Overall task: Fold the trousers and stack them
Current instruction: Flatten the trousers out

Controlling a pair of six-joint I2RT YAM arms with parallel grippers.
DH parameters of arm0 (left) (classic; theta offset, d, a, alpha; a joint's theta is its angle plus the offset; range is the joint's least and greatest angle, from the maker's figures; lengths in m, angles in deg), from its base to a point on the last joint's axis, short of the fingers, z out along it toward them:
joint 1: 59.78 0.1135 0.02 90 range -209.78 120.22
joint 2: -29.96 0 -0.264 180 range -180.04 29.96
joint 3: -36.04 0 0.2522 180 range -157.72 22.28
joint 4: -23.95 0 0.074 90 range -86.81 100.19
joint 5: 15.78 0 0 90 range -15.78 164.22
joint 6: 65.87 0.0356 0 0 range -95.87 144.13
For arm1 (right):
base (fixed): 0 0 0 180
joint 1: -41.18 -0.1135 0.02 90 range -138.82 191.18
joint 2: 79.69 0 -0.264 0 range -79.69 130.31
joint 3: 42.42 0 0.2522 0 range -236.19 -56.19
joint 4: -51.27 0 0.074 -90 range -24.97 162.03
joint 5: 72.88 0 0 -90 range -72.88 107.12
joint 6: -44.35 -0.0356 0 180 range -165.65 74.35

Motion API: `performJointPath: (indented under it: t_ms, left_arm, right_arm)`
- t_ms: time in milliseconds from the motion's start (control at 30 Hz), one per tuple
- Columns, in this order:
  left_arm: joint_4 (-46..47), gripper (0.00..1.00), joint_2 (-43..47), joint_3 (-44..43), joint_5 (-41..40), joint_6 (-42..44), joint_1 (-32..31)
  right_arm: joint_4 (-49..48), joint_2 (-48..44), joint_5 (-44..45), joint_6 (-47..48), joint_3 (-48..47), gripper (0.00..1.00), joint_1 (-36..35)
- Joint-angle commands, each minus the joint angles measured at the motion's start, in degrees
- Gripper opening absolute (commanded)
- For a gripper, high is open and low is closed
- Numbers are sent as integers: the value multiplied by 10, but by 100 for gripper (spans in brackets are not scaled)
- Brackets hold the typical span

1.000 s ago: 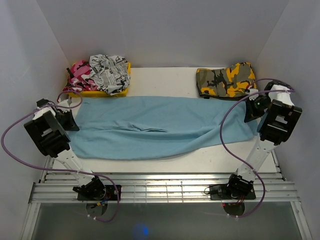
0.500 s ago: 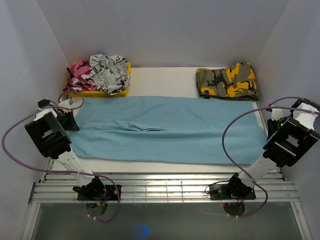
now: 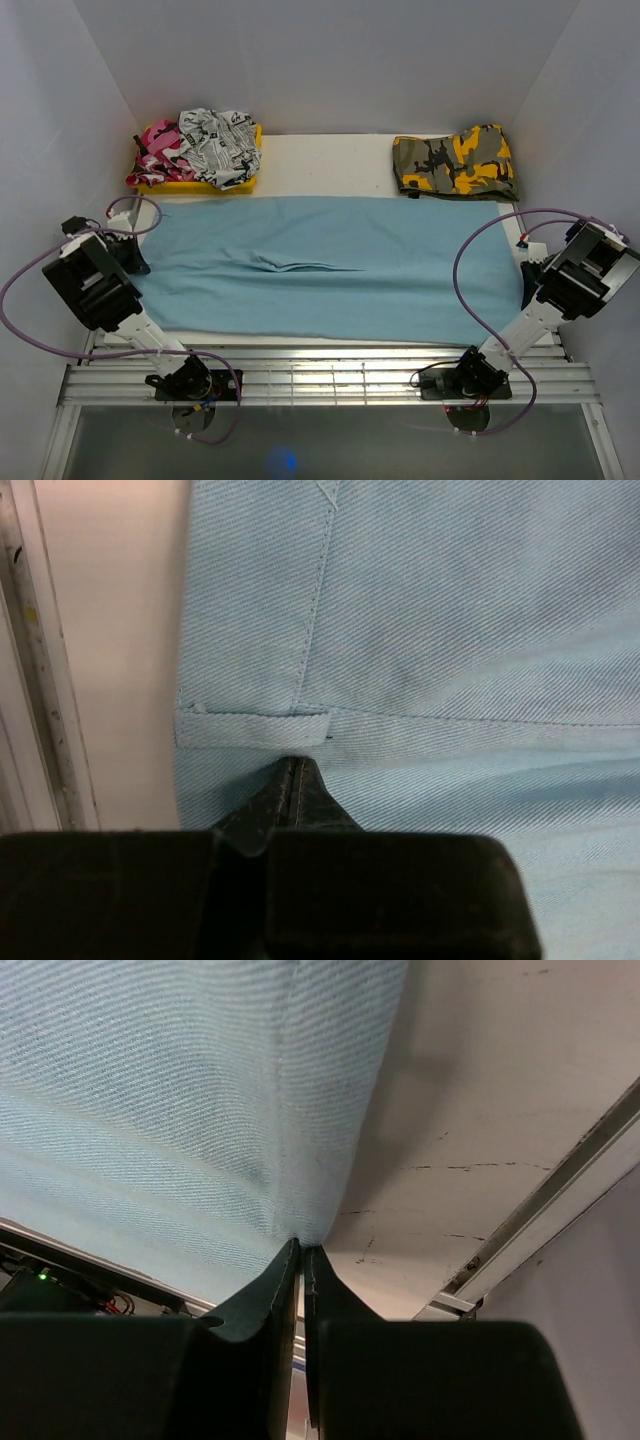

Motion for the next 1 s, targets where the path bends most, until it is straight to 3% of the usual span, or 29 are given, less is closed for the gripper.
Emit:
performJointPath:
  t_ms: [0,67,167,267,333,367,400,567,733,967]
  left_arm:
    - [-21,0,0,36,-99,55,29]
    - [-37,0,4,35,-74,70,29]
    - [-75,18,15,25,-36,90,29]
    - [-125,43,43,1,14,122,29]
    - [-142,60,80,-1,30,141,29]
    - [-149,61,91,-3,41,160,28]
    - [-161,62,102,-6,44,172,28]
    - [-174,63,148,-37,60,215,24]
    - [-179,63,162,-42,103,240,2]
    - [-118,58,84,-125,167,125,-58]
  right_arm:
    - [-70,9,28,6,-9,8,4]
    - [-76,8,29,10,-8,8,-3]
    - [-68,2,26,29,-15,9,-9]
    - [-51,-12,5,49,-50,48,-9]
    - [-44,-24,-3,56,-79,62,-10]
    - [-35,-26,-6,65,-91,70,-12]
    - [-14,-25,-10,68,-105,72,-13]
    - [47,-22,-81,71,-220,72,-17]
    - [54,-26,-113,41,-229,64,-58]
    - [-63,4,-166,-78,-253,60,-133]
